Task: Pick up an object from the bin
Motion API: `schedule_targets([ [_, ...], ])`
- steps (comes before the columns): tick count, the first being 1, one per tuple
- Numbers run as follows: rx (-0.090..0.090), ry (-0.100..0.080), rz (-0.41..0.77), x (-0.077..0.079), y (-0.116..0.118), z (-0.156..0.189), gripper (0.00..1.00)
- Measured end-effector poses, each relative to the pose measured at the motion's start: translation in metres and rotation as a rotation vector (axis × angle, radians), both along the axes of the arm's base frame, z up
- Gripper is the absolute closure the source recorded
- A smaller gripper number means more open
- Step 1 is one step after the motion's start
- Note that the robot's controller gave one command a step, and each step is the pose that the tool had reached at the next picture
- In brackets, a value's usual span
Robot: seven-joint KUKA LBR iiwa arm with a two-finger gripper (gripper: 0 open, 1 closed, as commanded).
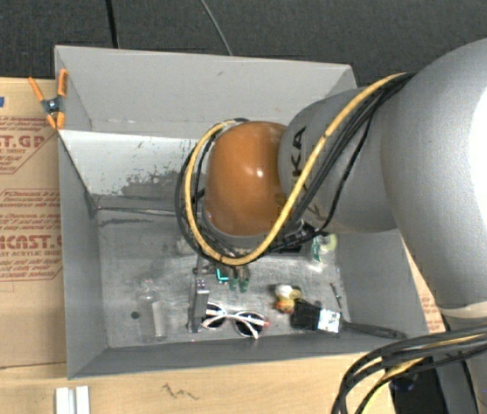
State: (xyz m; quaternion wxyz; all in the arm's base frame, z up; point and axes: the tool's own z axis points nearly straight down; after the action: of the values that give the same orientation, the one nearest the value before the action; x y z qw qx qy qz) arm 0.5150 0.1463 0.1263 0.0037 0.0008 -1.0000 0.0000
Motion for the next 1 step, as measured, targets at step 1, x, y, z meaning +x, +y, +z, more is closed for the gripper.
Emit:
schedule_targets([
  [1, 0.001, -0.007, -0.001, 0.0022, -0.0005, 0.0041, 0.00],
])
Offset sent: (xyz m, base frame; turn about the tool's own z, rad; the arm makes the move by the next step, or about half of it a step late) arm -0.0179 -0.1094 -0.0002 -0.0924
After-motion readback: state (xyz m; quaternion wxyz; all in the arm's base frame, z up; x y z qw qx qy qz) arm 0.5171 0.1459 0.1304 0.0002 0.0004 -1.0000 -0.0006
